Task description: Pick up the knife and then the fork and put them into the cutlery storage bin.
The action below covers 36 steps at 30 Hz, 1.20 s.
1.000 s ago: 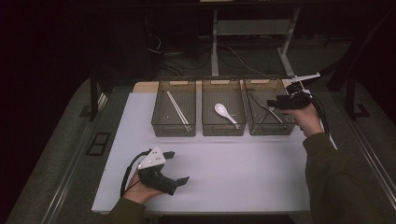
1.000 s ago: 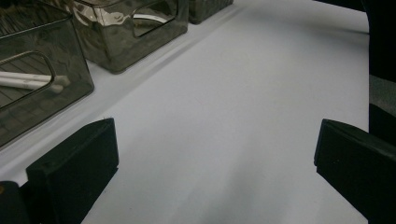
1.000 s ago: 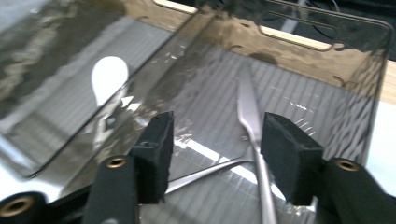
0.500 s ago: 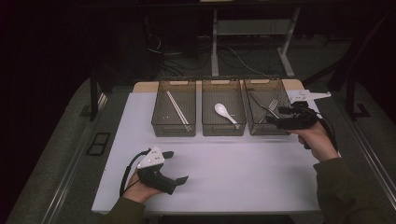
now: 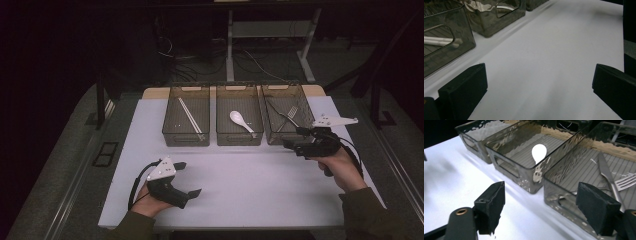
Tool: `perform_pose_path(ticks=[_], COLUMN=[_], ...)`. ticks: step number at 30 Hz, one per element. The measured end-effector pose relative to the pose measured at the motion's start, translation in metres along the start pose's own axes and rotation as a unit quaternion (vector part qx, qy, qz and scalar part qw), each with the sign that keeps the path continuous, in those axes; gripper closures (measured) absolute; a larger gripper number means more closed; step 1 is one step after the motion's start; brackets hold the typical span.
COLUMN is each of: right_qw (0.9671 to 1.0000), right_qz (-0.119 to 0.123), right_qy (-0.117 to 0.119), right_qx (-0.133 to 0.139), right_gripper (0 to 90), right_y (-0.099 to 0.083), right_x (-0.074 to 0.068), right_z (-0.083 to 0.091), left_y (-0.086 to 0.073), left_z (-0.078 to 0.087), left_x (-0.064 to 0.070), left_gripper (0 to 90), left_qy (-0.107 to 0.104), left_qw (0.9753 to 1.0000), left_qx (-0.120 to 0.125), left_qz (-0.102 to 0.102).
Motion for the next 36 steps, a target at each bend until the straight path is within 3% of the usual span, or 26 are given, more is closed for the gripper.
perform_pose_path(ticks=[17,26,36], right_qw=[0.9998,0.9997,0.9995], right_qz=[0.0,0.002,-0.013], right_qy=[0.012,0.025,0.027], right_qx=[0.013,0.006,0.013], right_gripper=[19.1,18.5,18.3], right_y=[-0.04,-0.059,-0.073], right_x=[-0.025,-0.037,-0.039], right_z=[0.011,0.023,0.041], left_y=[-0.001,-0.001,0.0], left_z=[0.0,0.001,0.0], left_x=[-0.001,-0.001,0.001], left_gripper=[0.0,0.0,0.0], left_qy=[-0.004,-0.007,-0.007], left_qw=[1.0,1.0,0.9999], left_qx=[0.007,0.006,0.009], left_qz=[0.001,-0.003,0.0])
Point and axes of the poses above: each handheld gripper's, and its own axes: z roughly backward along the jaws, y roughly out of its top, x roughly to its right, the point moved 7 cm from there along -z, roughly forward along the jaws, and after that the axes turned 15 degrees about x, right-handed, at the moved point
